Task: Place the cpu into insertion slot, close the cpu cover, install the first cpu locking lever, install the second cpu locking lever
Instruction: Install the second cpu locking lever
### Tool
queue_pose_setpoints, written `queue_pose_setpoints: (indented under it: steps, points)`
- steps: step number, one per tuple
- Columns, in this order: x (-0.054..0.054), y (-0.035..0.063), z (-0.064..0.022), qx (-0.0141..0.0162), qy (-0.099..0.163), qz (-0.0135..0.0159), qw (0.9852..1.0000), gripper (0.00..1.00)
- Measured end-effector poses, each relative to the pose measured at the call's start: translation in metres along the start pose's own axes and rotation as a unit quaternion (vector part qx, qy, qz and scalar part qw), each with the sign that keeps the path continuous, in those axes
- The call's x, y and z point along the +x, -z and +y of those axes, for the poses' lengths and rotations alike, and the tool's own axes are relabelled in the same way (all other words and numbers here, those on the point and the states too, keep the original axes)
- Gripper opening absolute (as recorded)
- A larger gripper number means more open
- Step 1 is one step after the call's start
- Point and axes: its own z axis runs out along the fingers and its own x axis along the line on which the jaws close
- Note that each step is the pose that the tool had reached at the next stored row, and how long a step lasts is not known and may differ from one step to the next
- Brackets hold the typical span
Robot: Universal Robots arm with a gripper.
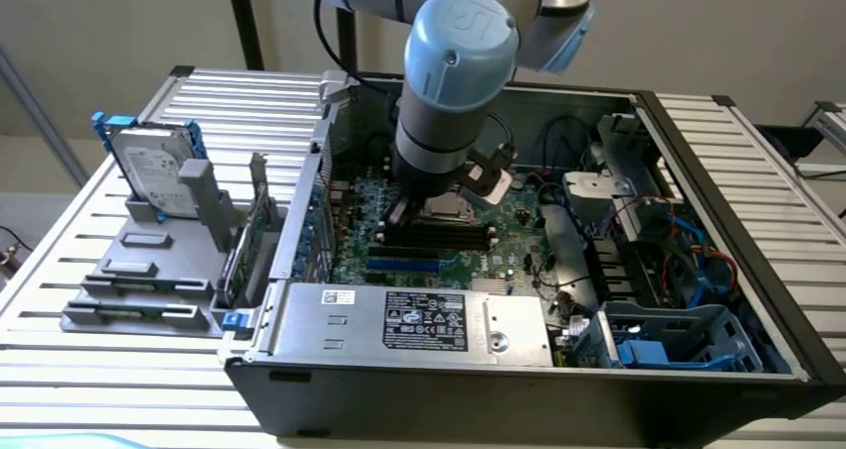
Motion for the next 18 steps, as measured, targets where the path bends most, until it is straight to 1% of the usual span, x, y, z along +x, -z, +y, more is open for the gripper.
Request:
queue_pose_setpoints:
  steps: [4,7,10,12,13,15,18]
  points:
    - [-0.0006,-0.0038,-0.001,-0.002,0.001,0.001,1.0,0.11]
    - [-0.0007,-0.0059,-0.0016,-0.0027,0.002,0.0012,1.0,0.11]
    - [-0.0005,-0.0074,-0.0023,-0.003,0.002,0.0011,1.0,0.11]
    - [-0.0005,-0.0081,-0.0026,-0.0033,0.002,0.0005,1.0,0.11]
    - [-0.0005,-0.0084,-0.0028,-0.0038,0.002,-0.0002,1.0,0.11]
    - [-0.0005,-0.0088,-0.0032,-0.0054,0.002,-0.0028,1.0,0.11]
    - [-0.0005,-0.0089,-0.0036,-0.0086,0.002,-0.0086,0.9999,0.11]
